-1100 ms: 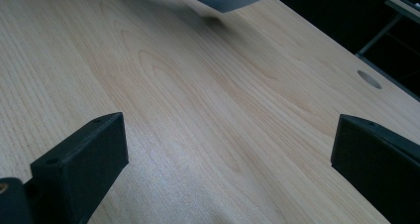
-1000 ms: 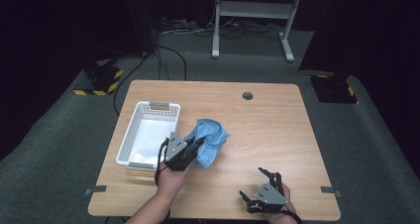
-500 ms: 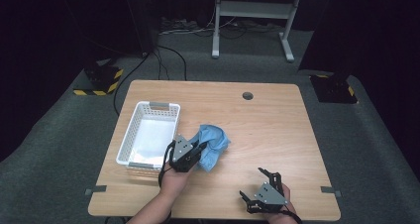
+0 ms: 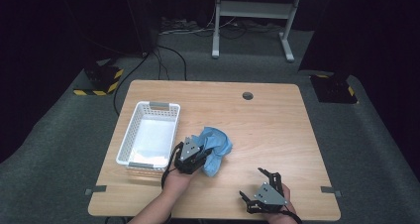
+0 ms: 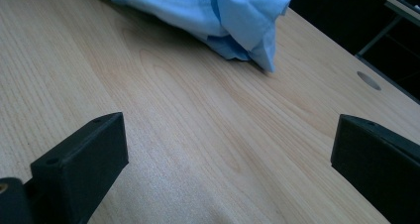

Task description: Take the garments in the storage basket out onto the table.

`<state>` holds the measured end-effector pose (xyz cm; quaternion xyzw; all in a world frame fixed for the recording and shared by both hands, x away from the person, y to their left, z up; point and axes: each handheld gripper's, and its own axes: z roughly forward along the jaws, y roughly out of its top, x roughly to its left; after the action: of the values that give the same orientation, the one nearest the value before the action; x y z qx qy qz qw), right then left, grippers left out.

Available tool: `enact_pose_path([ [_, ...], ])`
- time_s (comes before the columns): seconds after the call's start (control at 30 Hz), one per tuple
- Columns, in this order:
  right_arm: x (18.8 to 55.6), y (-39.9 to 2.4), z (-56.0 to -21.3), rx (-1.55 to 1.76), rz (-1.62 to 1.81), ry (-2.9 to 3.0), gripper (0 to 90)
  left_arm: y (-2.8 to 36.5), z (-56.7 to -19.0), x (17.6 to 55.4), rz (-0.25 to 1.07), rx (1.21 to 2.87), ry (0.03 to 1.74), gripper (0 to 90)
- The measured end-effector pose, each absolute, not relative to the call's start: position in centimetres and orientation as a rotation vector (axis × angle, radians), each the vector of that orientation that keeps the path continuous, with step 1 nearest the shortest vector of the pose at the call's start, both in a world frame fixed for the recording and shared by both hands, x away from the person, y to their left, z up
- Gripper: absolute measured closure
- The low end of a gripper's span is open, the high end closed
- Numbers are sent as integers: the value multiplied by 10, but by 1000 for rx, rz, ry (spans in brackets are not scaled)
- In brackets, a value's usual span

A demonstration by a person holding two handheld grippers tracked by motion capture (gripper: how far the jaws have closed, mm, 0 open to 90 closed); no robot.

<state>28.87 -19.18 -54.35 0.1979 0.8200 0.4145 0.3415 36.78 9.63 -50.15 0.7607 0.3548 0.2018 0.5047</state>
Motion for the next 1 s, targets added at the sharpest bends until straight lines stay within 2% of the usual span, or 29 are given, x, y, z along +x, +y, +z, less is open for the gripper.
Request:
enact_pose_path([
  [0.23, 289, -192, -543, 517, 1082, 2133, 5, 93, -505, 369, 452, 1866, 860, 740],
  [0.43, 289, -192, -543, 515, 1083, 2132, 5, 91, -509, 370, 419, 1889, 857, 673],
  [0.77, 289, -192, -543, 515, 1085, 2133, 5, 90, -511, 372, 370, 1890, 862, 453],
  [1.0, 289, -193, -543, 517, 1090, 2132, 5, 88, -508, 370, 367, 1894, 861, 332],
])
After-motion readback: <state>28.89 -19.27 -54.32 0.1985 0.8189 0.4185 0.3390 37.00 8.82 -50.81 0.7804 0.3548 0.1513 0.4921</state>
